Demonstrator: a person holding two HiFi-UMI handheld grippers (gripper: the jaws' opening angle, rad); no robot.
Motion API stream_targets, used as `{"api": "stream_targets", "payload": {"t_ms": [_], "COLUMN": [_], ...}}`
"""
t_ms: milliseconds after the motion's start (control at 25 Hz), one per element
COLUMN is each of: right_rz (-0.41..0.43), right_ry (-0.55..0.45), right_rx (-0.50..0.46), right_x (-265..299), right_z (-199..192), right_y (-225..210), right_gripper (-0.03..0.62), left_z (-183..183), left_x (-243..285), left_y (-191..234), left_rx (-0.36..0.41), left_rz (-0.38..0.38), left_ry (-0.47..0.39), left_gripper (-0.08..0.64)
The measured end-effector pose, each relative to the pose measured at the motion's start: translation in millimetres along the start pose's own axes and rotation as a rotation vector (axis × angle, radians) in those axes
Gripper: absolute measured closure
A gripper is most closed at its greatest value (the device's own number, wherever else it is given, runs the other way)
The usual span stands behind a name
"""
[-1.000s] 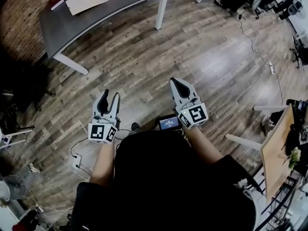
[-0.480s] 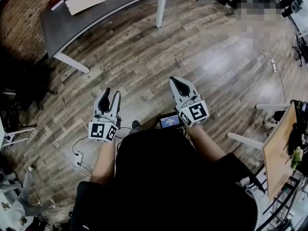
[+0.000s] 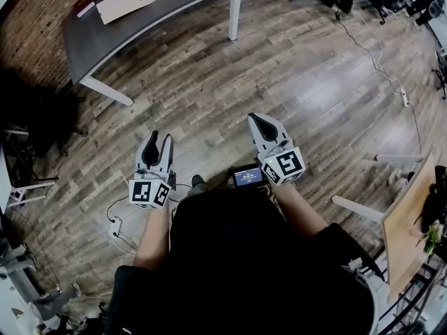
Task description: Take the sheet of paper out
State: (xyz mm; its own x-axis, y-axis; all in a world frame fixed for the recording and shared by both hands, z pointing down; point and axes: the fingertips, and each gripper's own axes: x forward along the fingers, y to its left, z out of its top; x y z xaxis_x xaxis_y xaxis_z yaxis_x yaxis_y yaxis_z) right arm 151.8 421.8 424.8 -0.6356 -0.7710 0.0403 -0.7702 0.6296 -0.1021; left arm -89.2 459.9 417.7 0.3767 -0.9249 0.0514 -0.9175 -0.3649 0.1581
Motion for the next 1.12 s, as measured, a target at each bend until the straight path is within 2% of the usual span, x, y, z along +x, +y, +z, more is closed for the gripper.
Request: {"api": "stream_targets", "payload": {"t_ms": [280,480,680,840,1120], "right_rz": [0.005,-0.006,-0.005,0.001,-0.038], "right_ry": [0.004,0.011,0.023,0.024,0.051], "right_rx": [0.025,0.040,0.057,0.044,0.037], "right_x": [-28,-39,-28,-17,7], "right_z": [-12,-21,-28,-24,-25], "right_y": [-20,-33,-35,-37,-66], "right_gripper": [0.589,0.589,0.589,0.589,0.589], "left_z": [-6,-8,-17,-24,-23], "left_x": [3,1,4,19,68], "left_y": [-27,-26,-16,-11,4], "left_rx": [0.033,0.043,0.014,-0.005,-0.033], "left_rz": [0.024,0.052,0.063,0.049,0.010], "left_ry": [0.001,0.005,0.021,0.019,0.004], "left_gripper": [0.400,0.400,0.400,0.400,0.400]}}
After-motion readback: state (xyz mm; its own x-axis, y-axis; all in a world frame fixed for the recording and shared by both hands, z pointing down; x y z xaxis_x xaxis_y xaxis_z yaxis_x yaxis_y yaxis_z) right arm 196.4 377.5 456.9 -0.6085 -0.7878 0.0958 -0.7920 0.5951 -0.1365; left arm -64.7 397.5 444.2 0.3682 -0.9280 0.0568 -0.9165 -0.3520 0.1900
